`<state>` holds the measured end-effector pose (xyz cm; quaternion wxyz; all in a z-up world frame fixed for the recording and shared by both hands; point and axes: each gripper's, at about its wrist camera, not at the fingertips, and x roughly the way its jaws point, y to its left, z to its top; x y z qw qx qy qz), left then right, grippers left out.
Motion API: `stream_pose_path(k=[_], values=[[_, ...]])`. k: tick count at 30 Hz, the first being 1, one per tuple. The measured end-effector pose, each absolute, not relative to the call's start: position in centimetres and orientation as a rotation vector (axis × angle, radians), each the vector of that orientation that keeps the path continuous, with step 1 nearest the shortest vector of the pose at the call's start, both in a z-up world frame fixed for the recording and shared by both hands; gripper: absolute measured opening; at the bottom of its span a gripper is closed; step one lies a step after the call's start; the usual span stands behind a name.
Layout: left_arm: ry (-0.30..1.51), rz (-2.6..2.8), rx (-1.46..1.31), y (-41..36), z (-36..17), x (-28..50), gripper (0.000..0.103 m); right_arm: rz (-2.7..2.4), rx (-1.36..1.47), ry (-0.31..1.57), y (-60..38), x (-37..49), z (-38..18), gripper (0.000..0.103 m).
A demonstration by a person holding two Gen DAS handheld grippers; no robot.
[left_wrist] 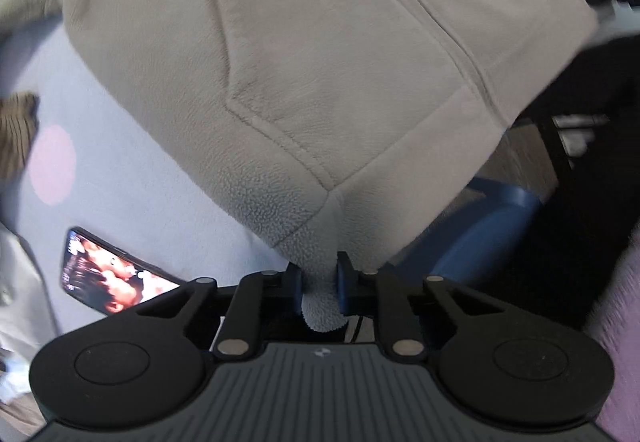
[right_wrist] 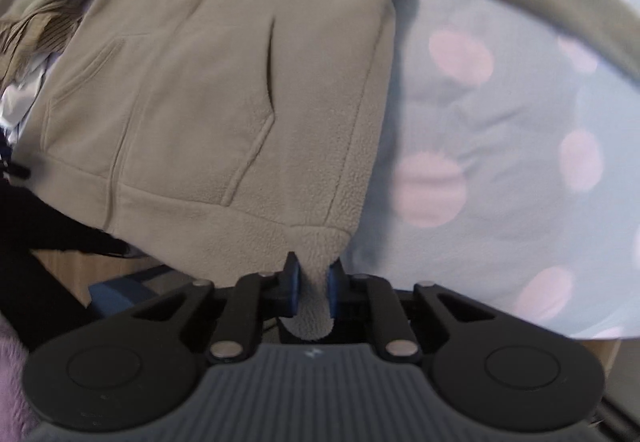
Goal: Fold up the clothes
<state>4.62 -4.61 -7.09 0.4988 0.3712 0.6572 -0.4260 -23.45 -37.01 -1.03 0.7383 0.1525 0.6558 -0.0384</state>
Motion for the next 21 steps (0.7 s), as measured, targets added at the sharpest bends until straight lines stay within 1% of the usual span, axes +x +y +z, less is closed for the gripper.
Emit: stream_pose_path(k=[3, 5, 7, 8, 10, 12, 14, 16, 21], values=[[1.625, -1.046, 0.946, -4.9, -6.9, 2.9, 0.013, -0.055, 0.289, 1.526, -37.1, -22.8, -1.3, 0.014], [1.642, -1.048, 0.984, -5.1, -7.7, 2.5, 0.014, -0.061, 0.283, 1.556, -36.9, -22.4, -2.9, 0.015], [1.659, -1.048, 1.023, -5.2, -8.6, 2.3, 0.023, -0.064, 0.275, 1.584, -36.7, -22.2, -4.4, 0.017], [1.667, -1.048, 1.042, -5.3, -9.1, 2.2, 0.024, -0.060, 0.263, 1.593, -36.5, -22.4, -4.8, 0.020], [1.683, -1.048, 1.082, -5.5, -10.0, 2.0, 0.028, -0.073, 0.190, 1.617, -35.9, -22.5, -5.1, 0.033], [1.670, -1.058, 1.072, -5.6, -9.6, 2.2, 0.032, -0.090, 0.118, 1.631, -35.6, -22.6, -5.0, 0.040], [1.635, -1.078, 1.032, -5.8, -8.6, 2.9, 0.034, -0.107, 0.144, 1.604, -36.6, -22.6, -4.2, 0.040], [1.594, -1.094, 0.998, -6.3, -7.5, 3.8, 0.042, -0.126, 0.163, 1.556, -37.7, -22.2, -3.2, 0.040], [1.456, -1.111, 0.936, -9.3, -4.1, 6.9, 0.043, -0.154, 0.150, 1.428, -39.5, -19.1, -0.8, 0.040]])
